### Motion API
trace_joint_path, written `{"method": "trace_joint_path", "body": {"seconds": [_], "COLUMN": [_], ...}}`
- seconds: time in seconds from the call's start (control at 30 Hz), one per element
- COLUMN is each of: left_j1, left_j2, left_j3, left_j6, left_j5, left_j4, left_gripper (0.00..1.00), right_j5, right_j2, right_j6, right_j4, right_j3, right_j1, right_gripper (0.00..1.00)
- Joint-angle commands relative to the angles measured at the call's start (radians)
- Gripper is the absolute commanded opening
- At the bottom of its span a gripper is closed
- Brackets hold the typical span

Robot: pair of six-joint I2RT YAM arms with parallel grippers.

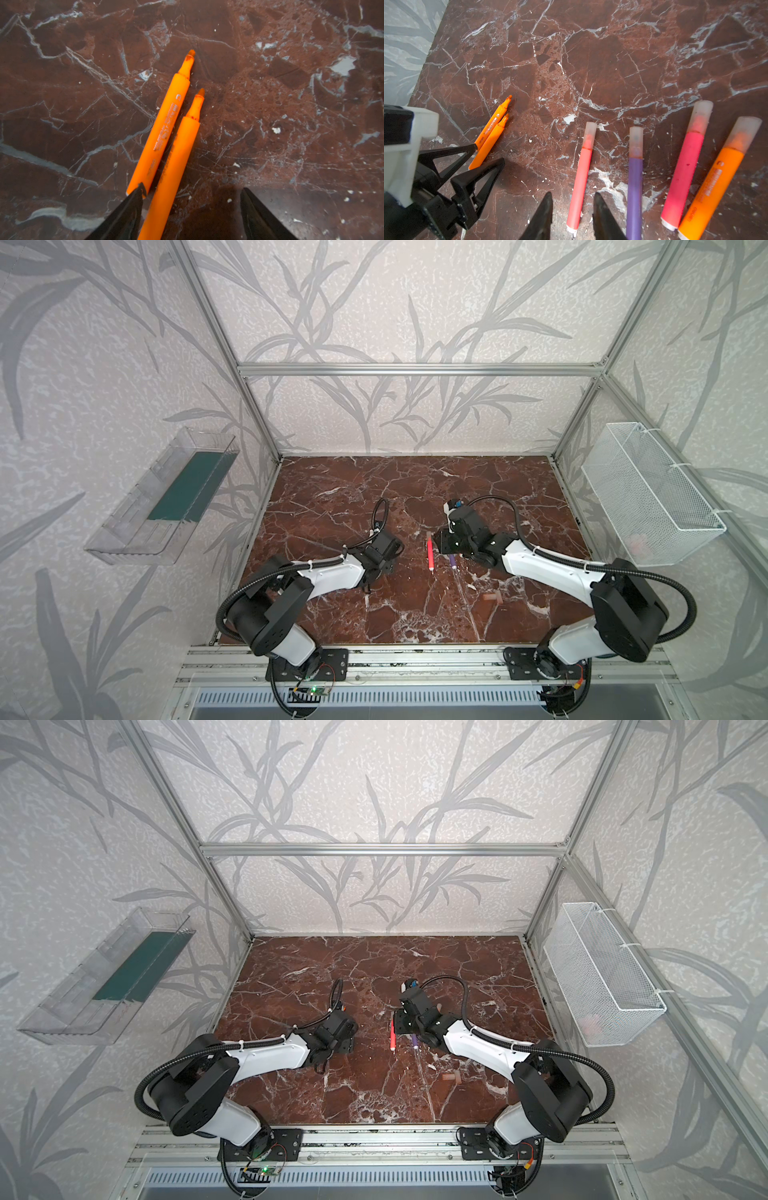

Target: Insert the pens into the pen caps

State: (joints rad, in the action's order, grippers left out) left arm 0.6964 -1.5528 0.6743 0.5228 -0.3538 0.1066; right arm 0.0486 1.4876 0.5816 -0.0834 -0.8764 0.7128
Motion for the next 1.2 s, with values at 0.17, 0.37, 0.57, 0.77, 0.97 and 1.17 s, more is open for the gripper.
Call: {"method": "trace_joint_path", "body": {"seconds": [0.17,0.37,0.57,0.77,0.97,1.17], "left_j1": [-0.005,-0.006,-0.008,-0.009,-0.009,-0.010], "left_j2": [-0.050,-0.088,-0.103,-0.083,-0.019,0.140], "left_j3": [0.064,0.078,0.087,0.083,0.063,-0.027], "left_j6": [0.006,0.007,0.006,-0.004,-0.029,-0.097], "left_j5": [0.048,0.050,0.059,0.103,0.182,0.385], "left_j4": [0.068,0.065,0.068,0.053,0.017,-0.111], "left_gripper": [0.56,0.46,0.29,0.22,0.17,0.14], "right_j5": [0.005,0.007,-0.008,-0.021,-0.101,-0.133], "right_j2": [-0.036,-0.047,-0.050,-0.043,-0.026,-0.009], "right_j6": [-0.005,-0.003,0.003,0.010,0.092,0.212], "right_j4": [0.009,0.017,0.039,0.062,0.252,0.534], "right_j3": [0.020,0.030,0.040,0.044,0.120,0.219], "right_j1": [0.002,0.002,0.002,0.002,0.004,0.041], "right_gripper": [0.33,0.33,0.34,0.34,0.34,0.37]}}
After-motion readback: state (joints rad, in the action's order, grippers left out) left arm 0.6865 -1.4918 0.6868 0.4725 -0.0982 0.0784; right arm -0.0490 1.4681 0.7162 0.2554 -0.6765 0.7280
